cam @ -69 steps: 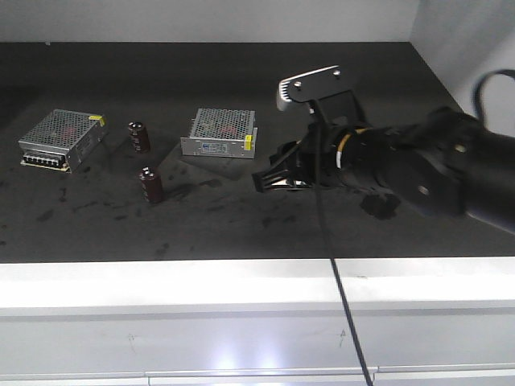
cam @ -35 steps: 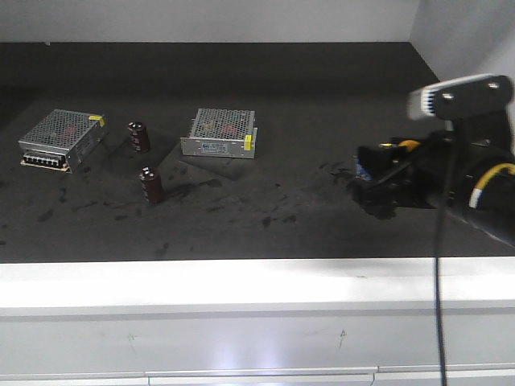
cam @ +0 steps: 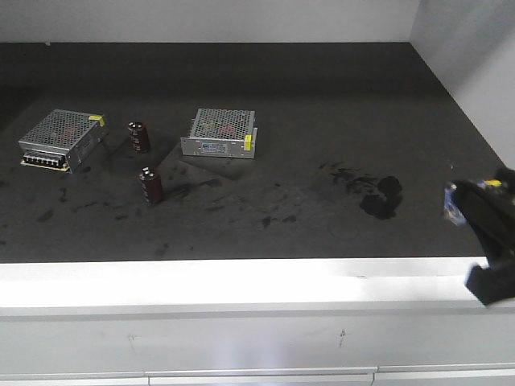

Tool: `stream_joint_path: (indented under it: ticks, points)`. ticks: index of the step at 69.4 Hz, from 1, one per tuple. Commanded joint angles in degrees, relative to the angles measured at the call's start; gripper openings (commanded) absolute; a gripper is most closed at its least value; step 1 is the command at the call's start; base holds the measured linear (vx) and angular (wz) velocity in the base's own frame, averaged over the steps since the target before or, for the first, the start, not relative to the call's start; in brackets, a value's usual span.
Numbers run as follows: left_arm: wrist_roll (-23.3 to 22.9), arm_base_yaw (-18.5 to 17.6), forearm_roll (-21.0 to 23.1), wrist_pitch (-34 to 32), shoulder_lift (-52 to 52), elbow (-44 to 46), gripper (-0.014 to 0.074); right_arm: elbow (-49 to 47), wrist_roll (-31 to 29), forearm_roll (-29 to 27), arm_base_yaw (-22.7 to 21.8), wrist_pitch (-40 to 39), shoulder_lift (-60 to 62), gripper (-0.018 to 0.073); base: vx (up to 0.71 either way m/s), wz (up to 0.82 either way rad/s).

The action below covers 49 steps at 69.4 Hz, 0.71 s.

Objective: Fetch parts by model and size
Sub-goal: 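Retract the right arm holding the yellow button toward the robot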

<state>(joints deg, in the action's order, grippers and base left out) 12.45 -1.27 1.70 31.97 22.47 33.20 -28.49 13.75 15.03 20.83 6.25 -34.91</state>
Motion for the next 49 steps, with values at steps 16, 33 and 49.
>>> stream_joint_path:
  ticks: [16, 33, 49]
  points:
    - [4.0, -0.3, 7.7, -5.1, 0.3, 1.5, -0.0007, 4.0, -0.1, 0.2, -0.3, -0.8, 8.2, -0.0002, 0.0, 0.0]
    - [12.8, -0.3, 18.4, -6.6, 0.3, 1.5, -0.0007, 4.0, -0.1, 0.2, -0.3, -1.5, 8.1, -0.0002, 0.0, 0.0]
    - [17.6, -0.3, 24.3, -6.6, 0.3, 1.5, -0.0007, 4.0, -0.1, 0.2, -0.3, -4.4, 8.1, -0.0002, 0.0, 0.0]
